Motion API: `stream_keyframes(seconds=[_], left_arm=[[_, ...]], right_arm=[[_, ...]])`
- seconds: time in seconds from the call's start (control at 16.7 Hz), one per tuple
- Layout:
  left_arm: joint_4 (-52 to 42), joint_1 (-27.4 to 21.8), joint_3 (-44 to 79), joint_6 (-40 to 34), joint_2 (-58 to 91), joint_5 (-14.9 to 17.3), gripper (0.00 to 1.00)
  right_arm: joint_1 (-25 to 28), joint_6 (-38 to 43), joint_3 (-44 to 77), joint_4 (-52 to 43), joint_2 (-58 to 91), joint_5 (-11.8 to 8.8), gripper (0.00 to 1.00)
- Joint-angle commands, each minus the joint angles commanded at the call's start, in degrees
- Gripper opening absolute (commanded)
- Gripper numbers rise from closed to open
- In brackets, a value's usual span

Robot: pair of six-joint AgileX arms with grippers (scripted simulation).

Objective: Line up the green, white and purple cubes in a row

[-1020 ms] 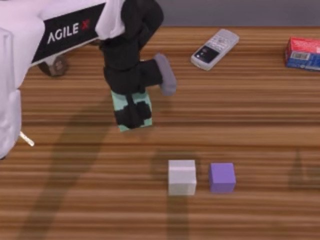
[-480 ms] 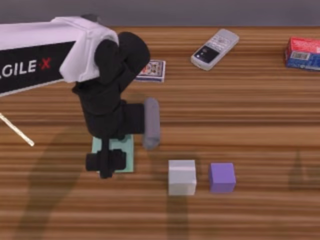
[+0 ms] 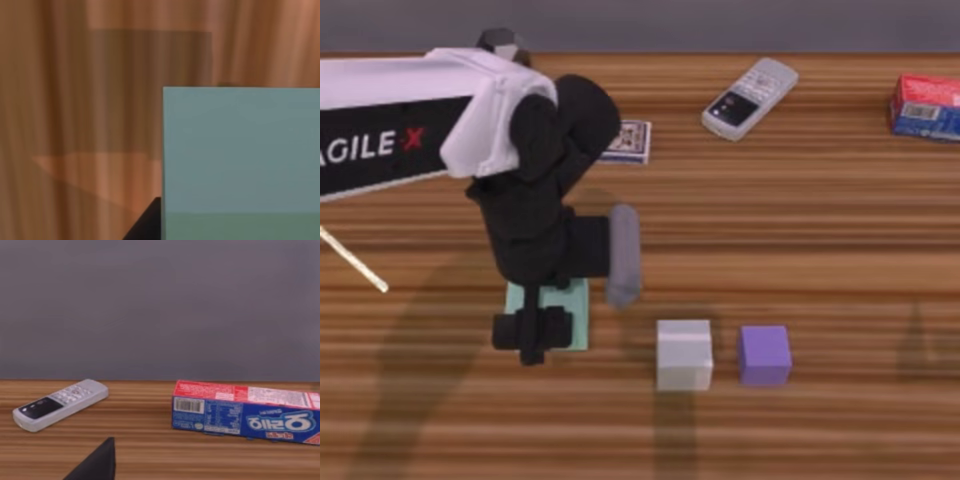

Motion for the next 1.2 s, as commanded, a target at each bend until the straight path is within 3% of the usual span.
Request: stream_keyframes(seconds=[0.3,0.6,1.2], left_arm=[[10.9,-0.4,-5.5,-0.3,4.7,0.1,0.0],[12.4,-0.5,-6.5,-0.3,5.7,0.2,0.0],[12.4,-0.5,-6.5,-0.3,5.7,0.2,0.75]], right_arm=[[0.0,0.0,0.0,0.0,0.0,0.0,1.0],[0.0,0.0,0.0,0.0,0.0,0.0,1.0],[0.0,0.0,0.0,0.0,0.0,0.0,1.0]])
